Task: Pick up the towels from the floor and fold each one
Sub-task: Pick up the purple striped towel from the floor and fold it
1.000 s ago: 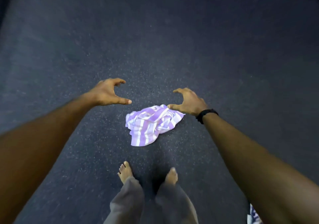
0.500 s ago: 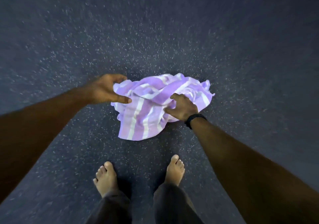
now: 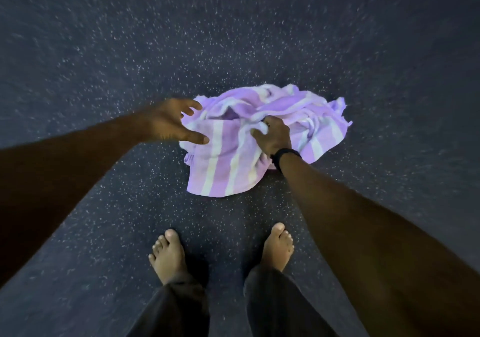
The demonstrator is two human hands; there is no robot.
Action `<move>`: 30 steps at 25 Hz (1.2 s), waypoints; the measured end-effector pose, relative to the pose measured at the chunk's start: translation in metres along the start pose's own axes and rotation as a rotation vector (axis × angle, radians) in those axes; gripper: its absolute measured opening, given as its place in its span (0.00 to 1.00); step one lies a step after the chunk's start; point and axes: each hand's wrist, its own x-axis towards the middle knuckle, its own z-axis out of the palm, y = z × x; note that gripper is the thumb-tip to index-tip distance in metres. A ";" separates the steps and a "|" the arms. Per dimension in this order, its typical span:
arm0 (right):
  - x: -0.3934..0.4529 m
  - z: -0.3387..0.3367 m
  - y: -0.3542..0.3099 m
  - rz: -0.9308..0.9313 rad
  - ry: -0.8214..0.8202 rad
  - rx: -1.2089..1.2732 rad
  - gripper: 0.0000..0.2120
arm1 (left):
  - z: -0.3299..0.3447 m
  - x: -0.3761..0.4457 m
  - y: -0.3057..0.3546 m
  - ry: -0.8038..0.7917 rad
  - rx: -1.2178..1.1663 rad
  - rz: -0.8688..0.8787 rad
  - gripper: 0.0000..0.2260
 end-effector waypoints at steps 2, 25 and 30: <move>-0.023 -0.049 -0.031 -0.124 0.068 0.087 0.05 | -0.024 -0.026 0.037 -0.005 -0.001 0.045 0.32; -0.576 -0.877 -0.307 -0.564 1.042 0.033 0.03 | -0.290 -0.531 0.772 0.410 0.147 1.016 0.35; -0.703 -0.897 -0.273 -0.395 1.322 0.078 0.03 | -0.252 -0.589 0.843 0.244 0.299 1.242 0.35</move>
